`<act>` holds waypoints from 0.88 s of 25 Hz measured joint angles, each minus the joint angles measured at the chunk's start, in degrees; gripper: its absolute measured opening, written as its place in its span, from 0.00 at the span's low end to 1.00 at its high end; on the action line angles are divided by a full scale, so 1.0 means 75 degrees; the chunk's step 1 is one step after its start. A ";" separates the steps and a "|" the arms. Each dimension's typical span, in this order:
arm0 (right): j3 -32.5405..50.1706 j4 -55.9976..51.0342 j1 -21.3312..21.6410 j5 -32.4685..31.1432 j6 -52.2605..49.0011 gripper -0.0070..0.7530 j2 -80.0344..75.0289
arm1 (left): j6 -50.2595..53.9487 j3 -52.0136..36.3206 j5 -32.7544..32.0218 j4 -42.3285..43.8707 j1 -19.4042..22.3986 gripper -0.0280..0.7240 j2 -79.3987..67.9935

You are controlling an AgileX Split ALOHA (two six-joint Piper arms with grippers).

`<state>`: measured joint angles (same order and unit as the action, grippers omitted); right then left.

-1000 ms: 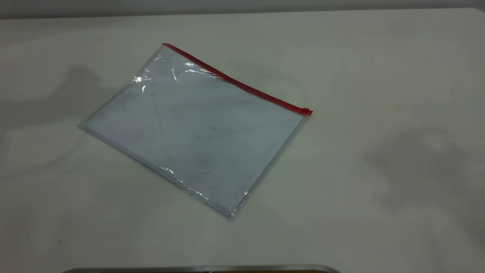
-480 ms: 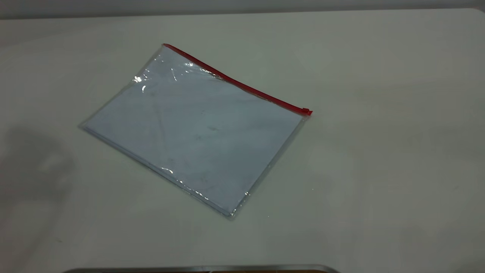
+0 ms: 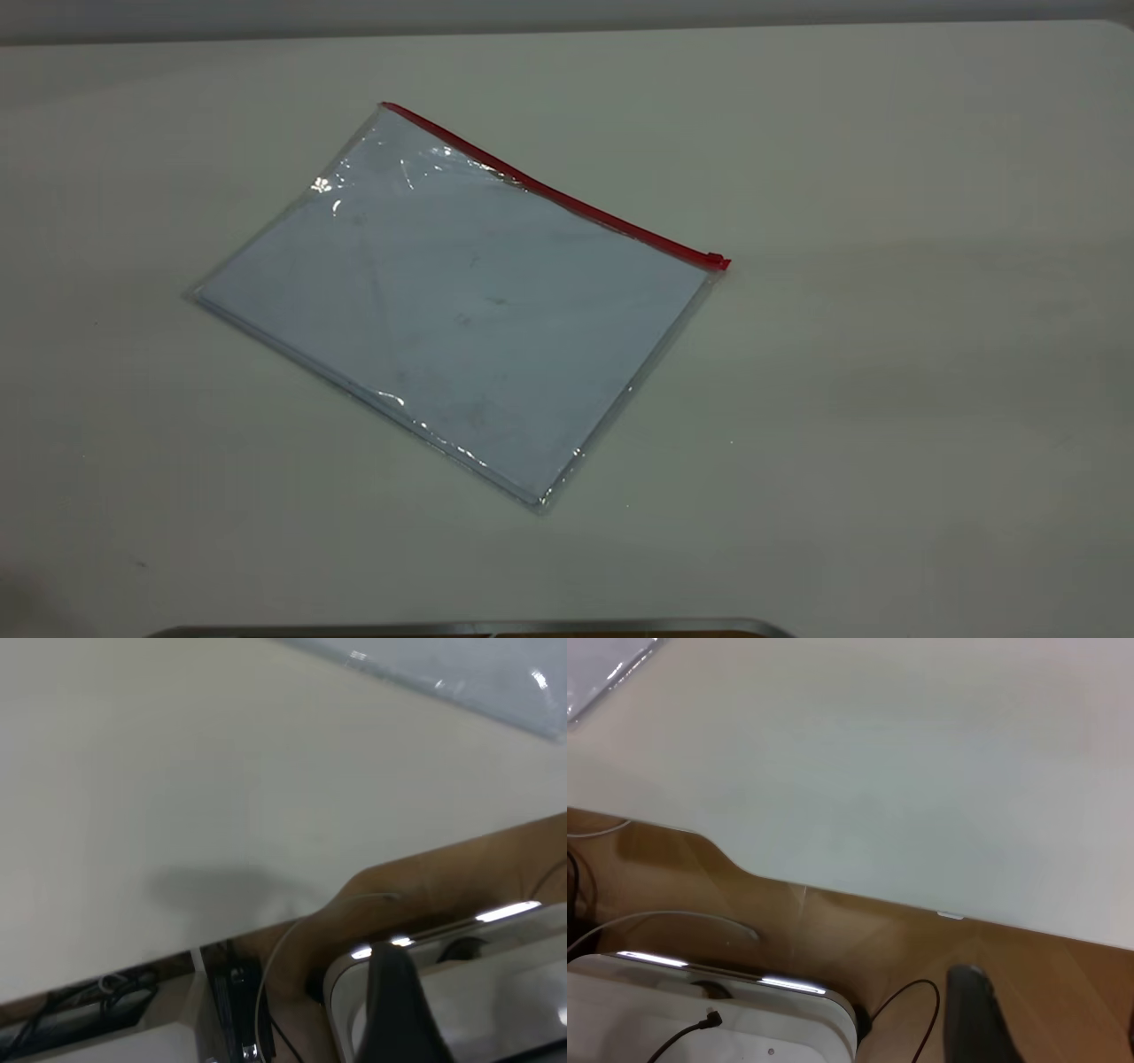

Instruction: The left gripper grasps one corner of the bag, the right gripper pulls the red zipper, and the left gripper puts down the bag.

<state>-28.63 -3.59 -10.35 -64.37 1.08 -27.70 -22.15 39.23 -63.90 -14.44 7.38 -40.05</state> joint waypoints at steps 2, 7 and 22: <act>0.0000 0.0032 0.0000 -0.0002 0.0000 0.61 0.0000 | 0.0240 -0.0511 0.0018 0.0105 0.0000 0.73 0.0679; 0.0000 0.0033 0.0000 -0.0017 0.0000 0.61 0.0000 | 0.0927 -0.1326 0.0119 0.0576 -0.0077 0.73 0.2232; 0.0023 0.0011 0.0756 -0.0095 0.0000 0.61 0.1644 | 0.2088 -0.1516 -0.0032 0.1671 -0.1012 0.73 0.3667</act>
<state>-28.46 -3.50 -4.69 -65.08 1.08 -15.38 -6.48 27.86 -64.14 -1.91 -0.22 -12.55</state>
